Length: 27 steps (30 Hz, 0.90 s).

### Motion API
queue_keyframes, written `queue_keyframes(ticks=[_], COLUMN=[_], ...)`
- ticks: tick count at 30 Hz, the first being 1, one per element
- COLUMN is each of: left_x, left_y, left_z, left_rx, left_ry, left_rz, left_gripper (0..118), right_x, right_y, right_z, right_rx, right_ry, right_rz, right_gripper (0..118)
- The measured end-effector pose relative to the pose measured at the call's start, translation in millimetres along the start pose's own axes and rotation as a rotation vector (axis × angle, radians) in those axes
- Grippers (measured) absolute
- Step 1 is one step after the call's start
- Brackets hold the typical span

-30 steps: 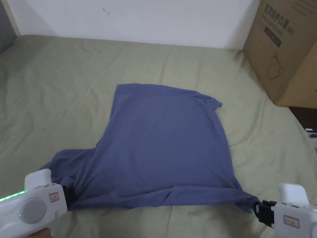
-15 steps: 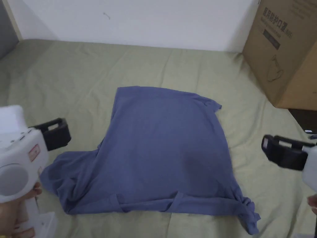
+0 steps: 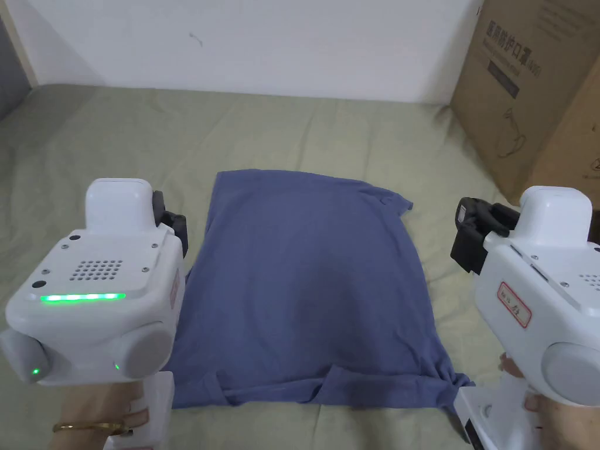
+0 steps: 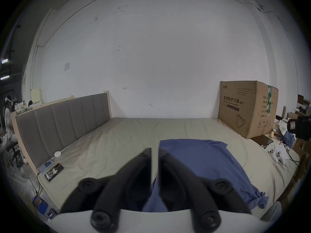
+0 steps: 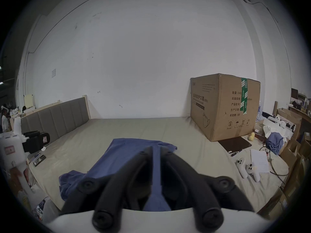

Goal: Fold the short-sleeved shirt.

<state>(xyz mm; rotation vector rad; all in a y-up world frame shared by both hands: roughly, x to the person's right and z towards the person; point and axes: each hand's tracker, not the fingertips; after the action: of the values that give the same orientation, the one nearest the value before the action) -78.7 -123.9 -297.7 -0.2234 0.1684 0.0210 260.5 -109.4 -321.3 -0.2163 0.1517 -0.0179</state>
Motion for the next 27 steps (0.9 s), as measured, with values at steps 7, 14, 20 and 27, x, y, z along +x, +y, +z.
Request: queue_keyframes(ticks=[7, 14, 20, 27], left_x=[-3, -17, -54, -78], left_y=[-7, -5, -25, -103], left_z=[-6, -18, -47, -65], left_rx=[-0.005, -0.224, -0.579, -0.916], left_ry=[-0.032, -0.025, 0.008, 0.138], left_rz=[0.009, 0.037, 0.149, 0.139], left_gripper=[0, 51, 111, 111], right_x=[-5, -8, -6, -3], right_y=[-7, -9, -15, -30], right_z=[0, 1, -2, -10], right_rx=[-0.019, -0.035, -0.063, -0.124], right_ry=[0.014, 0.026, 0.025, 0.021], right_rz=[-0.071, -0.060, -0.039, -0.070], right_gripper=[0, 0, 0, 0])
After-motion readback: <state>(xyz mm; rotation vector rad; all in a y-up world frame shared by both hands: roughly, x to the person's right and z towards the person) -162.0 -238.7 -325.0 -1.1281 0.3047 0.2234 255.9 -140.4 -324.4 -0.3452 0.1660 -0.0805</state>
